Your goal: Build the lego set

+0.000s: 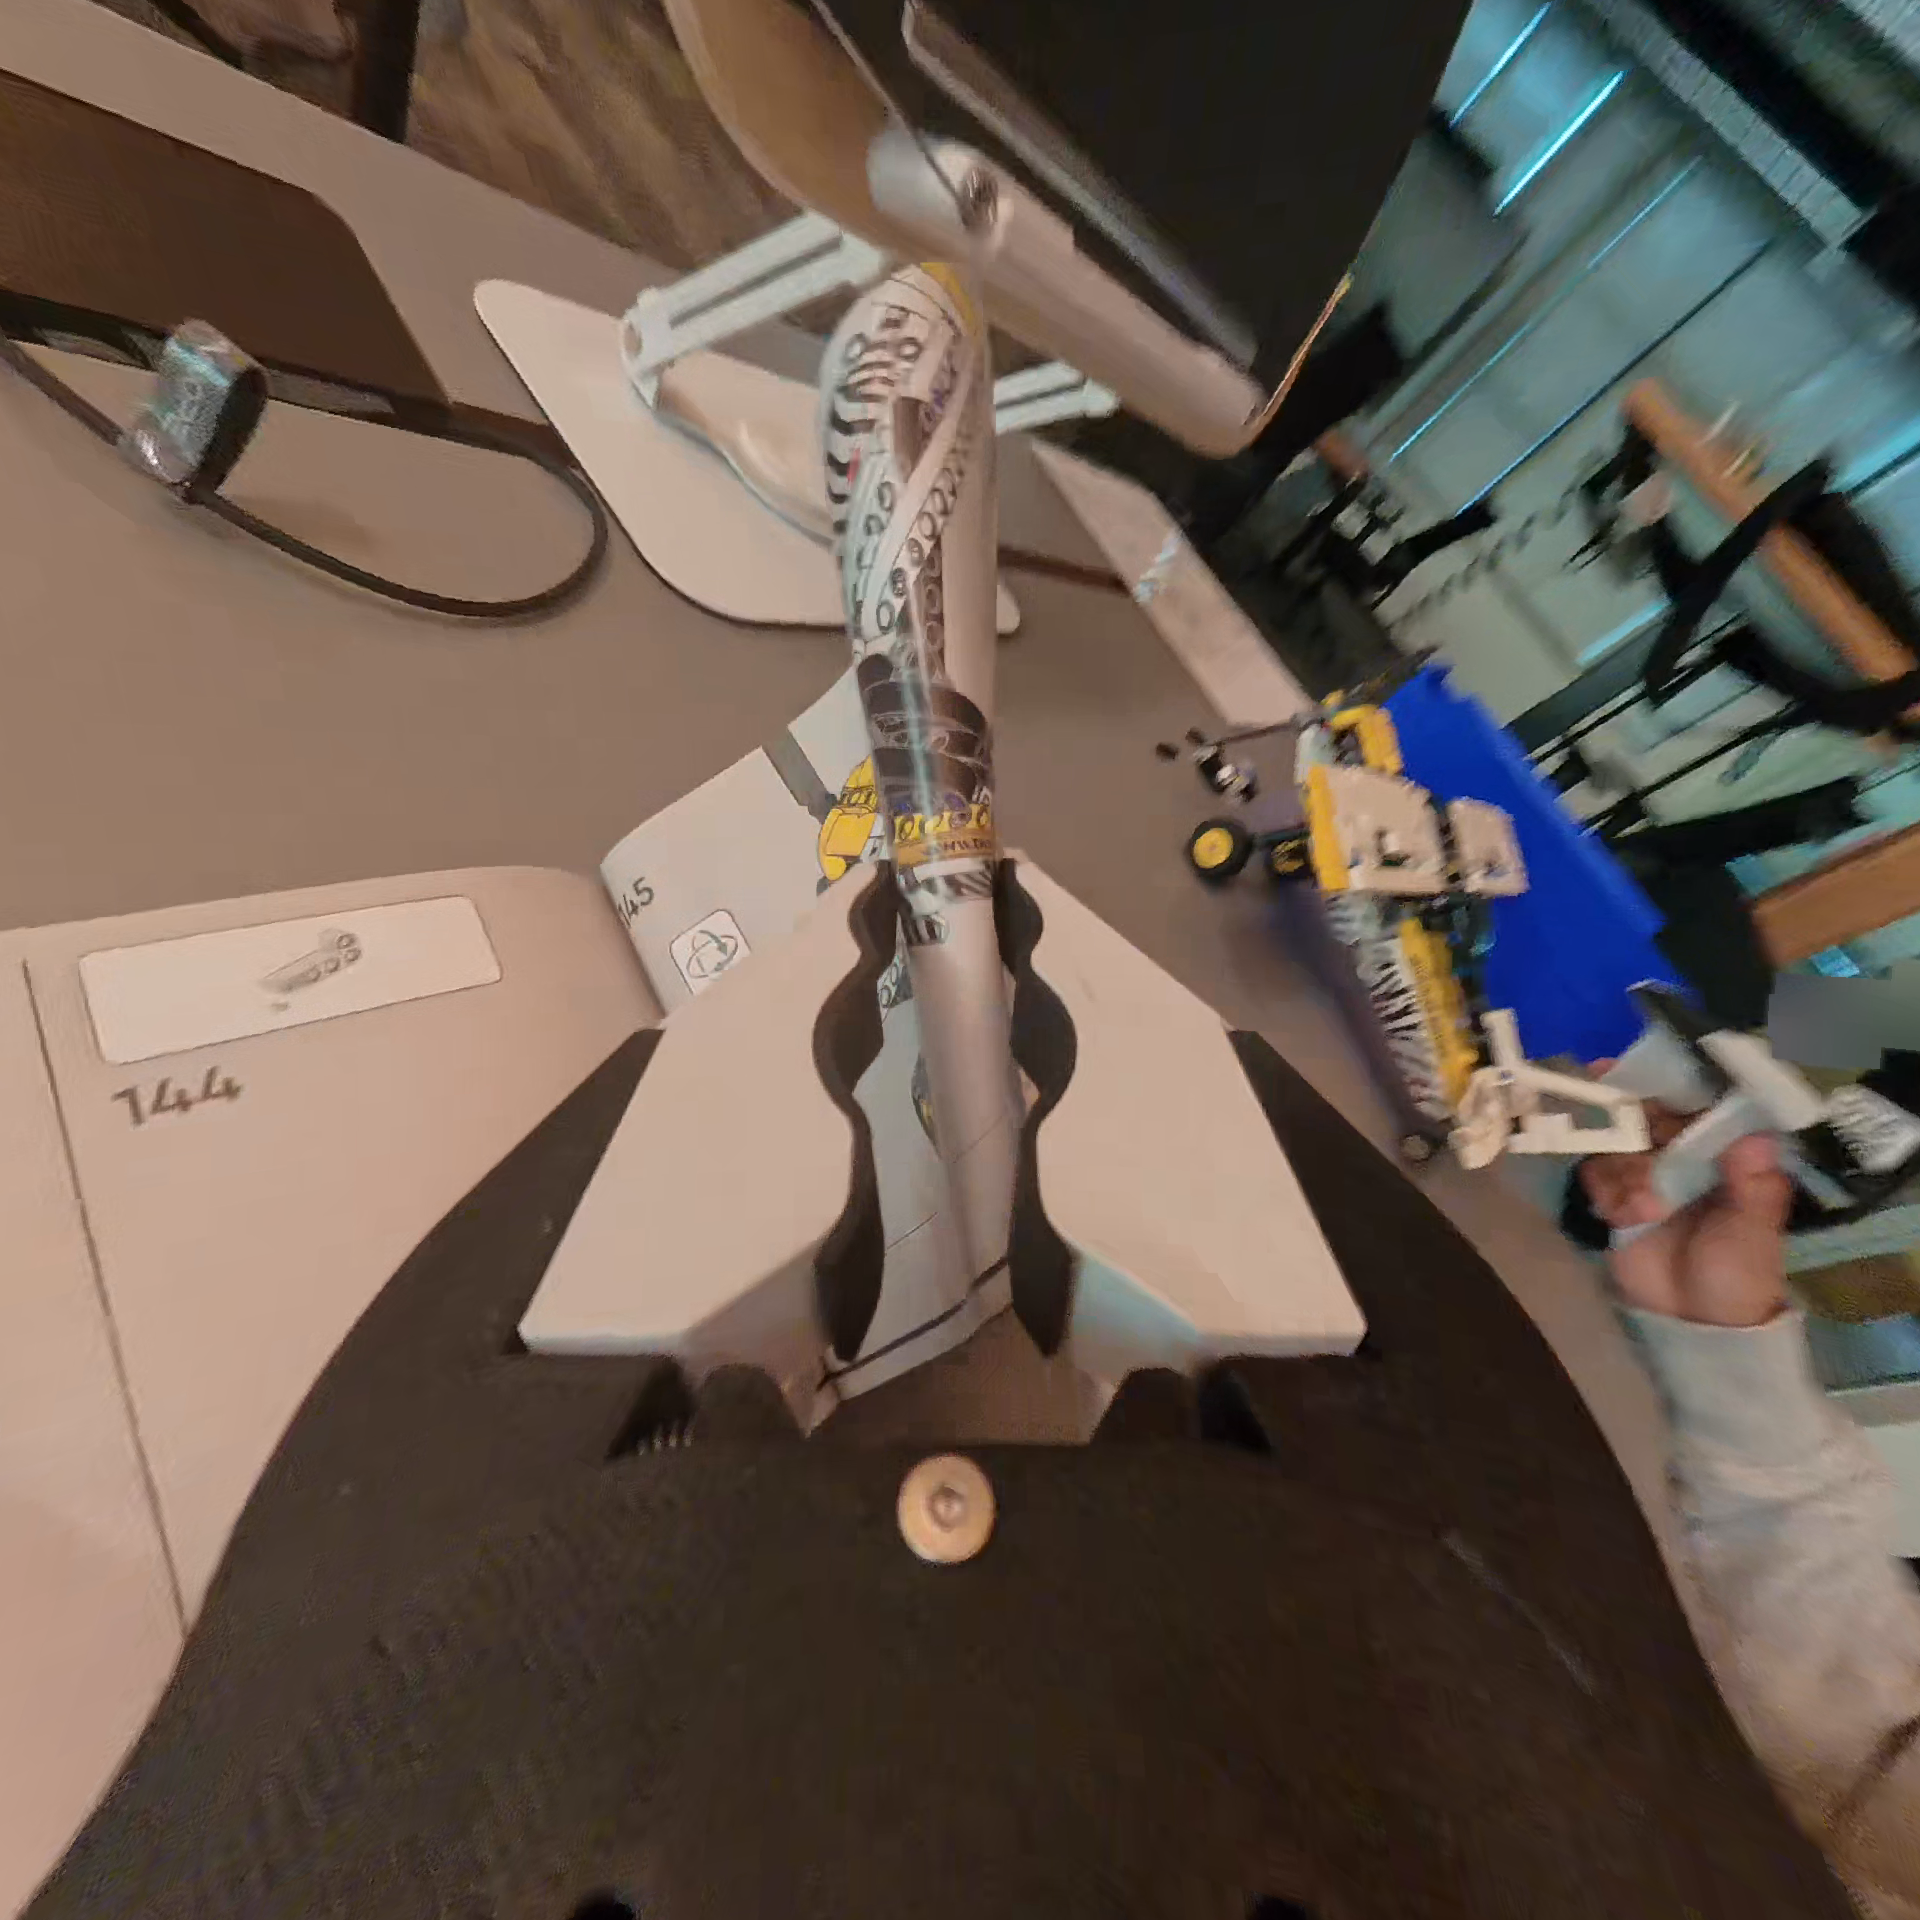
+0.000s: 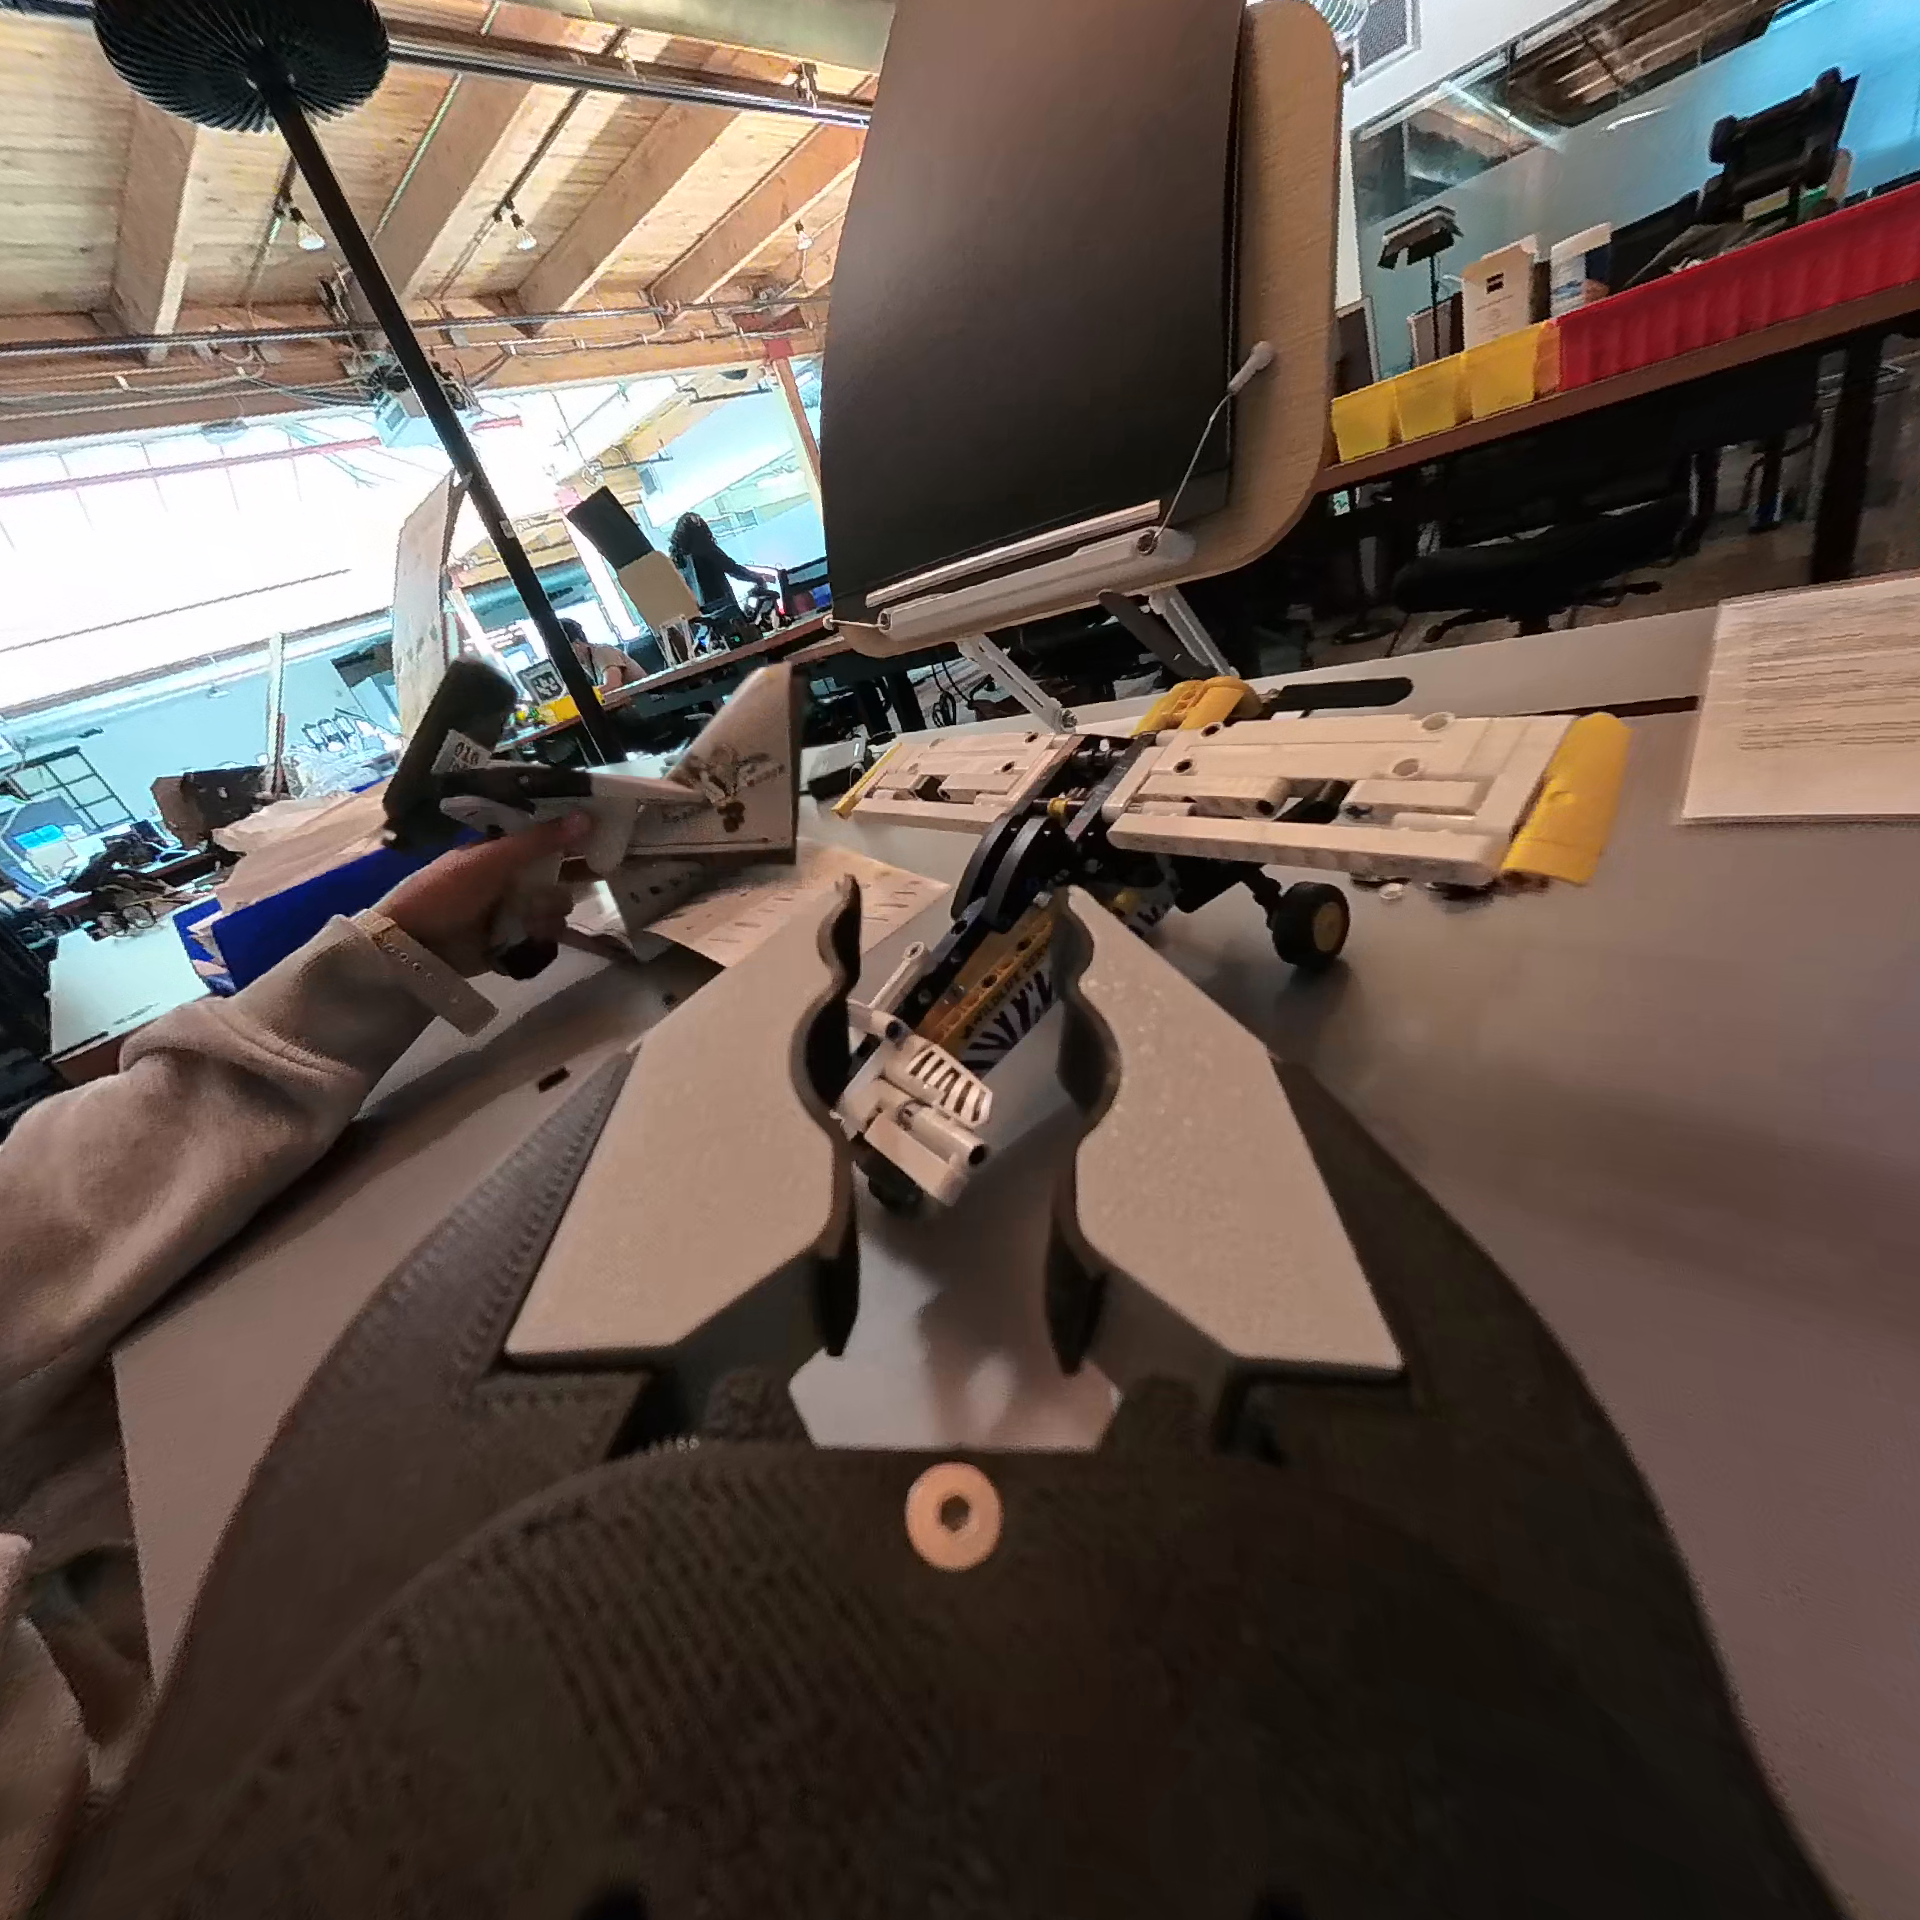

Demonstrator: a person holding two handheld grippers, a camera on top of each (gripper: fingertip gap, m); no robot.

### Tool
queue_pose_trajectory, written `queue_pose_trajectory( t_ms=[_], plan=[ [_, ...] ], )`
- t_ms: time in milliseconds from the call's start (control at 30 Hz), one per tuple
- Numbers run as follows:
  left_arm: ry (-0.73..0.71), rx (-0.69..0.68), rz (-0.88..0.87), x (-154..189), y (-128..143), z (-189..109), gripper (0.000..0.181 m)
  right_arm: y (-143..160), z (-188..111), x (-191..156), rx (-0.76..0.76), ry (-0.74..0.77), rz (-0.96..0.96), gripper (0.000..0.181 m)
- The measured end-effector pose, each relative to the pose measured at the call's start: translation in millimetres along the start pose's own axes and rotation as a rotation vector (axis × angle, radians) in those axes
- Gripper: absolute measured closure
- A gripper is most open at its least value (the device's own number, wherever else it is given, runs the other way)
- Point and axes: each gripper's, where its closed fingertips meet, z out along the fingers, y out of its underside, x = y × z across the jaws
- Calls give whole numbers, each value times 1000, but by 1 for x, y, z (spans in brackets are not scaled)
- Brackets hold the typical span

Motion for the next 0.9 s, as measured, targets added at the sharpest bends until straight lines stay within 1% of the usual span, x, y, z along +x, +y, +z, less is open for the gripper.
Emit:
queue_pose_trajectory(
  t_ms=[100,167,267,500,533,567,633,667,700,733,767,800,867,900],
  plan=[
    [117,51,-133,-3,-9,-16,151,0,0,-1,1,-5,5,145],
    [174,68,-172,-6,-12,-25,146,1,0,-2,-4,-8,4,145],
    [223,48,-172,-7,-10,-30,145,2,1,-2,-9,-8,1,145],
    [280,-21,-122,9,-1,-23,140,2,1,-2,-9,-8,9,144],
    [299,-24,-122,12,0,-23,141,2,1,-2,-9,-8,9,145],
    [311,-34,-130,13,1,-24,147,2,1,-2,-9,-8,9,145],
    [280,-65,-120,8,8,-22,172,2,1,-2,-9,-9,11,144],
    [267,-76,-109,6,10,-21,175,2,1,-2,-9,-10,13,144],
    [269,-77,-109,7,11,-19,173,2,1,-2,-9,-11,14,144],
    [287,-63,-112,12,9,-18,169,2,1,-2,-8,-11,14,144],
    [300,-44,-109,18,7,-16,158,2,1,-2,-7,-11,14,144],
    [286,-41,-91,23,8,-10,140,2,1,-2,-7,-11,14,144],
    [208,-99,27,36,22,8,108,2,1,-2,-9,-10,15,143],
    [155,-159,125,43,36,19,106,2,1,-1,-10,-10,15,143]
  ],
)
